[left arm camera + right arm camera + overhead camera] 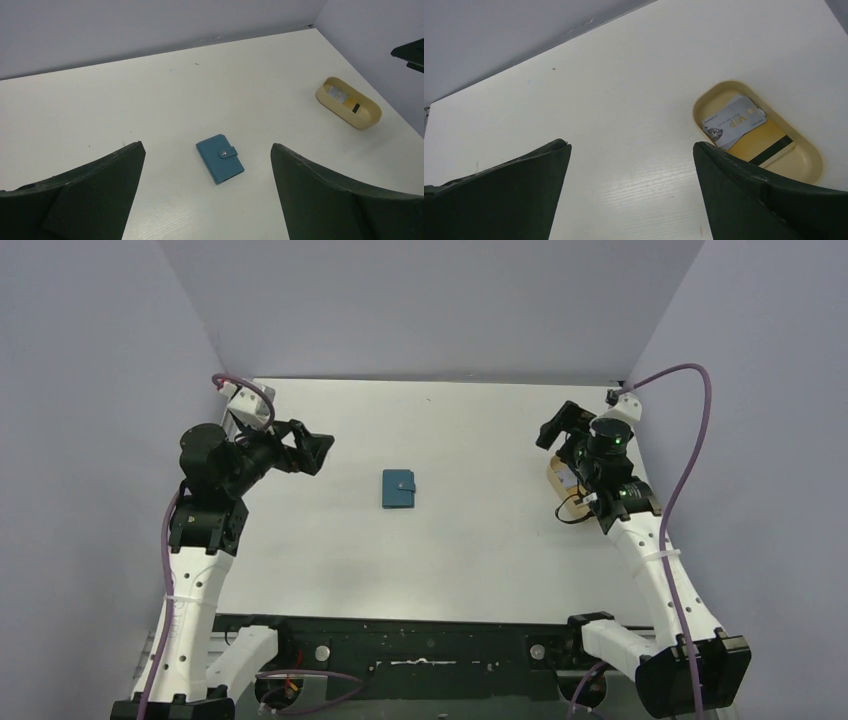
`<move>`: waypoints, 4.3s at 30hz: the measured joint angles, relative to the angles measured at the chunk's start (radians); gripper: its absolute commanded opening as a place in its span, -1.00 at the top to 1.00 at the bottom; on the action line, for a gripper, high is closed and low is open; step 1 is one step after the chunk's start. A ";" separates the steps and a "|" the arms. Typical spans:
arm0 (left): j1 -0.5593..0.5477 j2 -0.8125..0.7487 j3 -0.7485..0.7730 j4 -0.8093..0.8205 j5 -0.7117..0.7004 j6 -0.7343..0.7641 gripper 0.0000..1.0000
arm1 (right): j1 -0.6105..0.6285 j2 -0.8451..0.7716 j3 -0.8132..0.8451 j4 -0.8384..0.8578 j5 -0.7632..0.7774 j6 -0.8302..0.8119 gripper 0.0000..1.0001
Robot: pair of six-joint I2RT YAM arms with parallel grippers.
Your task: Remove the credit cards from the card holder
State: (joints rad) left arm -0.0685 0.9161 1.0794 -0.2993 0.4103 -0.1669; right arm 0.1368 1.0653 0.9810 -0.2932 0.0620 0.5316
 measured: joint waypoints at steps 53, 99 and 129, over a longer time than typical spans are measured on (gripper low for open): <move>-0.113 0.143 0.123 -0.162 -0.095 -0.004 -0.94 | -0.105 0.783 0.310 -0.280 -0.106 -0.603 0.97; -0.056 0.014 0.039 -0.283 -0.198 -0.031 -0.94 | 0.440 1.188 0.944 -0.658 -0.521 -1.459 1.00; -0.280 0.421 -0.278 0.008 -0.294 -0.426 -0.67 | 0.443 0.908 0.861 -0.412 -0.590 -1.547 -1.00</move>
State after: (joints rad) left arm -0.3481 1.3373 0.8013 -0.2909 0.1165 -0.5930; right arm 0.5793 1.9732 1.8423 -0.7055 -0.5282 -1.0157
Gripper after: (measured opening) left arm 0.866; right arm 0.995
